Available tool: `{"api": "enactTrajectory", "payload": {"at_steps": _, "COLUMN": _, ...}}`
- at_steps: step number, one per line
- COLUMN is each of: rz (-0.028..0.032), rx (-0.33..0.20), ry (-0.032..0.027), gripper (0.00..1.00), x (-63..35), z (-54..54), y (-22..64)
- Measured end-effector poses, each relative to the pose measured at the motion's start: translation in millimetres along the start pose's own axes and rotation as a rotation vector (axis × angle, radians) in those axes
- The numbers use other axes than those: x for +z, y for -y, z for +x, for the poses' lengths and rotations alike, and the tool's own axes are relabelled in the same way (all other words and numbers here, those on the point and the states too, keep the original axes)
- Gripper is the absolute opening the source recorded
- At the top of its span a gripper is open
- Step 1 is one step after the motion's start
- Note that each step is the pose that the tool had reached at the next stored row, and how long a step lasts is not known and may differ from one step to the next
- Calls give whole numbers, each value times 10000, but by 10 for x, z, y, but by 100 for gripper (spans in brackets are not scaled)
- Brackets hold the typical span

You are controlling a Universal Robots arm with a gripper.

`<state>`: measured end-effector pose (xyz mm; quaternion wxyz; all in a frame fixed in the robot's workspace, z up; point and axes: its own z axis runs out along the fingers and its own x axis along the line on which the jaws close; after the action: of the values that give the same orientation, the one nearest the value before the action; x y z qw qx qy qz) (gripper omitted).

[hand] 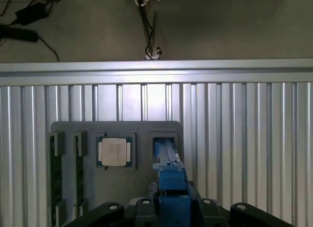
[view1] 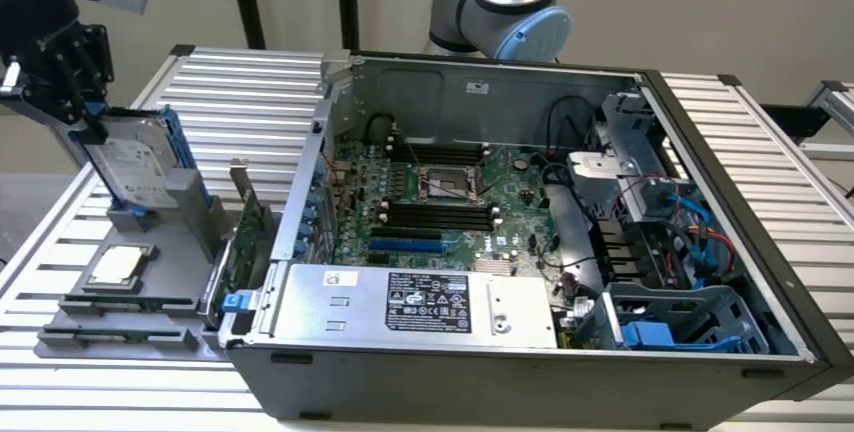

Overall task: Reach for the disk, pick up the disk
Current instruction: 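Pick up the disk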

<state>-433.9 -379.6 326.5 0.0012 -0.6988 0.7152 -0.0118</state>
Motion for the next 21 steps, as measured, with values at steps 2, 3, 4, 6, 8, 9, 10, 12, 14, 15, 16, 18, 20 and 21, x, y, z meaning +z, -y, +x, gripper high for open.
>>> {"api": "enactTrajectory", "payload": {"at_steps": 2, "rz": -2, "rx": 0, "ry": -1, "gripper": 33, "x": -83, "z": 1, "y": 3}}
{"api": "enactTrajectory", "payload": {"at_steps": 3, "rz": -1, "rx": 0, "ry": 0, "gripper": 33, "x": -128, "z": 2, "y": 5}}
{"api": "enactTrajectory", "payload": {"at_steps": 4, "rz": -2, "rx": 0, "ry": 0, "gripper": 33, "x": -175, "z": 2, "y": 7}}
{"api": "enactTrajectory", "payload": {"at_steps": 6, "rz": -2, "rx": 0, "ry": 1, "gripper": 33, "x": -263, "z": 4, "y": 11}}
{"api": "enactTrajectory", "payload": {"at_steps": 8, "rz": -2, "rx": 0, "ry": 1, "gripper": 33, "x": -355, "z": 5, "y": 15}}
{"api": "enactTrajectory", "payload": {"at_steps": 9, "rz": 0, "rx": 0, "ry": 2, "gripper": 33, "x": -400, "z": 6, "y": 17}}
{"api": "enactTrajectory", "payload": {"at_steps": 10, "rz": -3, "rx": 0, "ry": 0, "gripper": 33, "x": -447, "z": 7, "y": 22}}
{"api": "enactTrajectory", "payload": {"at_steps": 12, "rz": 0, "rx": -3, "ry": 2, "gripper": 33, "x": -536, "z": 9, "y": 37}}
{"api": "enactTrajectory", "payload": {"at_steps": 14, "rz": -1, "rx": -4, "ry": 11, "gripper": 33, "x": -625, "z": 10, "y": 60}}
{"api": "enactTrajectory", "payload": {"at_steps": 15, "rz": -2, "rx": -8, "ry": 17, "gripper": 33, "x": -670, "z": 12, "y": 76}}
{"api": "enactTrajectory", "payload": {"at_steps": 16, "rz": -2, "rx": -13, "ry": 24, "gripper": 33, "x": -716, "z": 14, "y": 92}}
{"api": "enactTrajectory", "payload": {"at_steps": 18, "rz": -2, "rx": -21, "ry": 43, "gripper": 33, "x": -807, "z": 20, "y": 134}}
{"api": "enactTrajectory", "payload": {"at_steps": 20, "rz": -2, "rx": -32, "ry": 69, "gripper": 33, "x": -896, "z": 28, "y": 188}}
{"api": "enactTrajectory", "payload": {"at_steps": 21, "rz": -3, "rx": -37, "ry": 82, "gripper": 33, "x": -942, "z": 33, "y": 217}}
